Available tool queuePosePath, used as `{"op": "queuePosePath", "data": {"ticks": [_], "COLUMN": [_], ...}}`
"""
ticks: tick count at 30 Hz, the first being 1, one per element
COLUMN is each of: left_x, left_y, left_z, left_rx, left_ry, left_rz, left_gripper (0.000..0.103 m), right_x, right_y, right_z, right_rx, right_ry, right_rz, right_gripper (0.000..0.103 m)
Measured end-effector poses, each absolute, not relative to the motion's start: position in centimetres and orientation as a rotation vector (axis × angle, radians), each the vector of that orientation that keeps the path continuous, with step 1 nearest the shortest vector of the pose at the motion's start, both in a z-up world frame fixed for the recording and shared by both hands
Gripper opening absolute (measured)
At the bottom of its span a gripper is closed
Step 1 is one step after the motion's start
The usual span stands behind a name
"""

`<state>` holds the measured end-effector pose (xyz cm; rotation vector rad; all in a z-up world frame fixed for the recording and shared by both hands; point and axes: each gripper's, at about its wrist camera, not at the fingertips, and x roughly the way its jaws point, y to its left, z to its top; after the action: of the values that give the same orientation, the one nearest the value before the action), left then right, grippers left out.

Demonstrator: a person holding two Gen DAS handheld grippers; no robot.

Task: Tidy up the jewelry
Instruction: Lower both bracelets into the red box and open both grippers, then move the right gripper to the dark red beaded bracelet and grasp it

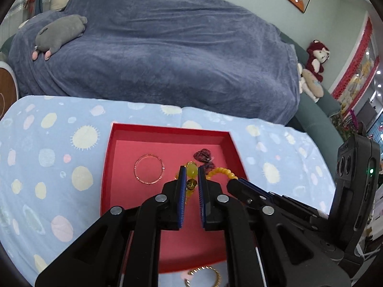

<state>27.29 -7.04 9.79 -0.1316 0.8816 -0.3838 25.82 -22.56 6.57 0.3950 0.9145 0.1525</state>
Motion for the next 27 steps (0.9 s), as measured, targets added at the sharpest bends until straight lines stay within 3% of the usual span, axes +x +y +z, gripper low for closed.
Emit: {"op": "queuePosePath", "data": {"ticks": [3, 4, 5, 7, 9, 27], "left_x": [28.4, 28.5, 28.5, 28.1, 27.2, 13.3], "left_y": [-7.1, -6.9, -6.8, -6.2, -5.5, -1.0], "left_z": [7.9, 7.5, 7.2, 7.2, 7.6, 4.6], "left_rx": [-0.120, -0.119, -0.115, -0.101, -0.092, -0.045], "left_ry": [0.907, 0.909, 0.908, 0.887, 0.838, 0.952], "left_rz": [-0.356, -0.348, -0.341, -0.286, -0.256, -0.194], "left_gripper": [0.010, 0.015, 0.021, 0.063, 0.069, 0.069], "right_x": [26.7, 26.8, 26.6, 25.8, 24.6, 8.8], "right_y": [-23.2, -23.4, -23.7, -24.3, -25.2, -26.4], "right_z": [4.7, 4.5, 4.5, 4.7, 5.2, 4.9], "right_rx": [0.371, 0.360, 0.351, 0.344, 0.354, 0.414], "right_ry": [0.948, 0.953, 0.949, 0.927, 0.897, 0.930], "right_rz": [0.097, 0.075, 0.059, 0.037, 0.022, -0.042], "right_gripper": [0.013, 0.016, 0.017, 0.029, 0.036, 0.039]}}
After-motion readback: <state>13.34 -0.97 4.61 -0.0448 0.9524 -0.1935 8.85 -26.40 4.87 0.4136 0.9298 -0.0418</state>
